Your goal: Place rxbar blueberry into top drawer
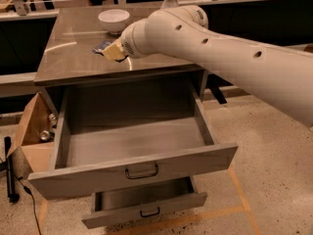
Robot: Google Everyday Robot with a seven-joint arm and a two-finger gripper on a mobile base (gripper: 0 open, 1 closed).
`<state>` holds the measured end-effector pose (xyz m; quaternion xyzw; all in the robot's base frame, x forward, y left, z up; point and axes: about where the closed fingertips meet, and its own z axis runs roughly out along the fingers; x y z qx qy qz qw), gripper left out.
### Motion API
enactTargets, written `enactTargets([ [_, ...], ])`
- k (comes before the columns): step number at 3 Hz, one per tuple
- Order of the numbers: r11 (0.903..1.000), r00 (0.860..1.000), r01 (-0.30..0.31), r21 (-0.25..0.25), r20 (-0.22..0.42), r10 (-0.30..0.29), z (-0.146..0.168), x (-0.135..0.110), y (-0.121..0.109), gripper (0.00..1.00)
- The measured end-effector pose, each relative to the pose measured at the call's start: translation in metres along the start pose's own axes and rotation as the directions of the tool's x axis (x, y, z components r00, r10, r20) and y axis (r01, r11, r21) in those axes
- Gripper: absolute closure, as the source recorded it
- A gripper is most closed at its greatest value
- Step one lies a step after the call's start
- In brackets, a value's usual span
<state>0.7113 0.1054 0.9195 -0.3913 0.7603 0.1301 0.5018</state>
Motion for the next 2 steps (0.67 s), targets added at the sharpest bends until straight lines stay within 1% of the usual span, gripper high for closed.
enactTargets([
  [1,0.9998,1.0,-0.001,-0.021,0.008,0.001,0.001,0.001,0.001,1.0],
  [2,0.9993,1.0,-0.009,-0.035,-0.003,0.009,-0.012,0.011,0.0,1.0],
])
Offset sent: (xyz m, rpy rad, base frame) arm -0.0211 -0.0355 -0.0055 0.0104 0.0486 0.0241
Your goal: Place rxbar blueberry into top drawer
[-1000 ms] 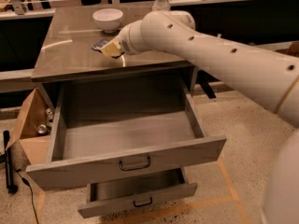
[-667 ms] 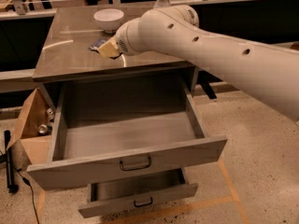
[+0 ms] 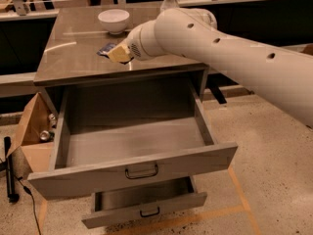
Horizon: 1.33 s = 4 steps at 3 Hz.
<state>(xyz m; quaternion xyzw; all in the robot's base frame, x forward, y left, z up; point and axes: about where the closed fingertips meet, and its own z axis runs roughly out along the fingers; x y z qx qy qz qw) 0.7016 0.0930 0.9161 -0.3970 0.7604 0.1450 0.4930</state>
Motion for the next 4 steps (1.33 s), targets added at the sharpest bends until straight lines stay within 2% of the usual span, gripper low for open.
enactTargets([
  [2,0.9978,0.995,-0.063,-0.022,-0.082,0.061,-0.037,0.039,0.021,1.0],
  [4,0.9903,0.981,-0.102,-0.094,-0.174,0.085,-0.033,0.093,0.053,1.0],
])
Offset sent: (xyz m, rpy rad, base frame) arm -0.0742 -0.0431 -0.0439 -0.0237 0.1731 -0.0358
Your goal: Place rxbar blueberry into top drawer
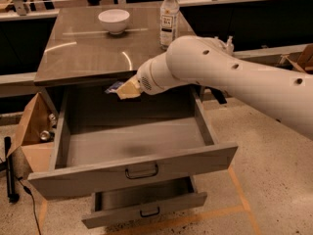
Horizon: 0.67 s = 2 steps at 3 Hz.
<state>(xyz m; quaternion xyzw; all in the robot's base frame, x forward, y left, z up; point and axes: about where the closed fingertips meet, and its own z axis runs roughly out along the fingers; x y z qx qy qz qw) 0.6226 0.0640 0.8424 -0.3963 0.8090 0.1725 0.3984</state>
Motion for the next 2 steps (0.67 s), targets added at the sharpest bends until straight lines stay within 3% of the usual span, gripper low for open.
enactTargets([
  [2,0.9991,0.996,-0.032,-0.029,-0.079,0.03,0.041,0.06,0.004,1.0],
])
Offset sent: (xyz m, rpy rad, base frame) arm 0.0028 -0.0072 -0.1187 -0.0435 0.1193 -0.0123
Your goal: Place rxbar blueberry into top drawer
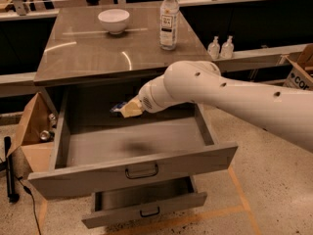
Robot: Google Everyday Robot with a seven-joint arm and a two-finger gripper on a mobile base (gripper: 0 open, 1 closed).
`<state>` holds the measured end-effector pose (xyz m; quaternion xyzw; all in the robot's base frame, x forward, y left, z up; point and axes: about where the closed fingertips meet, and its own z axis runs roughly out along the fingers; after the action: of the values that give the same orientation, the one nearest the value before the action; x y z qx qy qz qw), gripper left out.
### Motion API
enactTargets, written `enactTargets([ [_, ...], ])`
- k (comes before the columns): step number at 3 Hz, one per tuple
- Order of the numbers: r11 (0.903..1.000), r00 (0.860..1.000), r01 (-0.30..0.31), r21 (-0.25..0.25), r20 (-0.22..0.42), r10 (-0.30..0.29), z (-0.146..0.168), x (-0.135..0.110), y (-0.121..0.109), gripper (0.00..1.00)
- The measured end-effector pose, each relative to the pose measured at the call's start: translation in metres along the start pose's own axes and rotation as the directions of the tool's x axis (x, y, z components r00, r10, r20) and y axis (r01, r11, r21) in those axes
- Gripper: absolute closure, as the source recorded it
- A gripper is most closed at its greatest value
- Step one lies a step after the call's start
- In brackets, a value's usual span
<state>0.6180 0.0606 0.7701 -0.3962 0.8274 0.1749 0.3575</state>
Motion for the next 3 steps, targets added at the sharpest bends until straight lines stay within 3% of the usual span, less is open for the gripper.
enactTargets([
  [1,0.9998,0.999,-0.021,0.005,-0.033,0.021,0.023,0.026,-0.003,0.85],
  [3,0.9976,0.991,-0.069,0.011,-0.118,0.07,0.048,0.072,0.0,0.38],
])
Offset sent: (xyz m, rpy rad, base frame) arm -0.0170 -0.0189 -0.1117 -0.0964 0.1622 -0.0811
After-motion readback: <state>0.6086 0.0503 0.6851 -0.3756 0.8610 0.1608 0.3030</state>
